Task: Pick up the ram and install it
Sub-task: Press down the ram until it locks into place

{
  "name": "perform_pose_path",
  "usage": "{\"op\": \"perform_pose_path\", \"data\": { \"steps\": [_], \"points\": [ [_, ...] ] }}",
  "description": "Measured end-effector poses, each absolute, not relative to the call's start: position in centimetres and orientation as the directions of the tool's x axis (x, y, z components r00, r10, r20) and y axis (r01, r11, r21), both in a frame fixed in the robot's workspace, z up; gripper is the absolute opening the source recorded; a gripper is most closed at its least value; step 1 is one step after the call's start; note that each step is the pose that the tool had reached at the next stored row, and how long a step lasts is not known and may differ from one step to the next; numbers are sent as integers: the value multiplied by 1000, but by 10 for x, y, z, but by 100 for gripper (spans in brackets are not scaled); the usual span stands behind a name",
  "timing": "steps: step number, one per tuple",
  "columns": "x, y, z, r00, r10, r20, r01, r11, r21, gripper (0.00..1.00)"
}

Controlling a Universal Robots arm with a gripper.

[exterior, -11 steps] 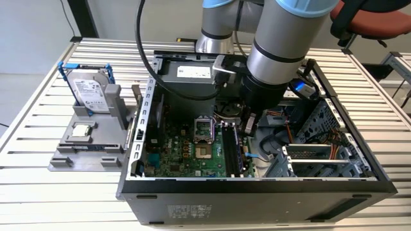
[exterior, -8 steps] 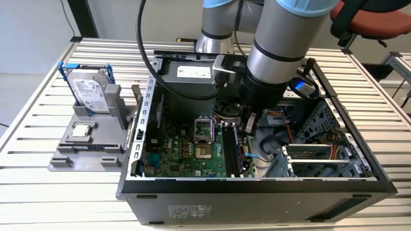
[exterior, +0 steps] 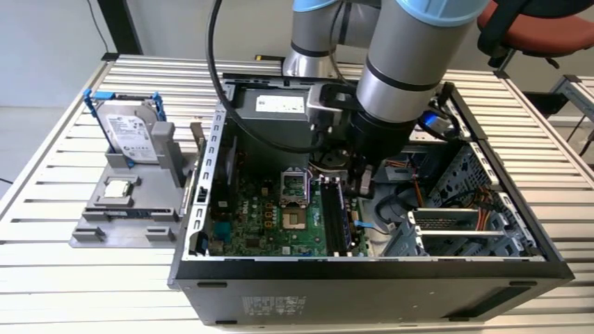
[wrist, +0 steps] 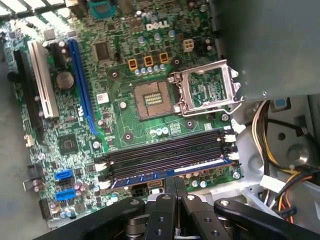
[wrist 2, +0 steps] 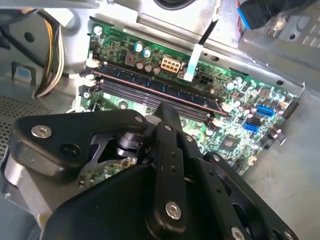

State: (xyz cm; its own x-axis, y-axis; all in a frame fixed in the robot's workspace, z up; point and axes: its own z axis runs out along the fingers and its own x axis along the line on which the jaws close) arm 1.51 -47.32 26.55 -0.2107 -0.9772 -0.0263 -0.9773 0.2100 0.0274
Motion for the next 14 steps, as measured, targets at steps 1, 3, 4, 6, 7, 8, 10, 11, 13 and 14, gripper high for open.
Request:
{"op": "perform_pose_path", "data": {
  "steps": [1,3,4,6,7,8,10,11,13,14],
  "points": [
    [15,-473,265,-196,-980,-27,-980,195,26,0],
    [15,-473,264,-170,-985,-27,-985,169,25,0],
    [15,-473,263,-158,-987,-27,-987,157,25,0],
    [15,-473,262,-136,-990,-27,-991,135,24,0],
    [15,-472,260,-126,-992,-27,-992,126,23,0],
    [15,-472,259,-119,-993,-27,-993,118,23,0],
    [15,-470,256,-106,-994,-28,-994,105,22,0],
    [15,-470,254,-99,-995,-29,-995,99,21,0],
    [15,-468,251,-88,-996,-29,-996,87,19,0],
    [15,-467,250,-82,-996,-30,-997,81,19,0]
  ]
}}
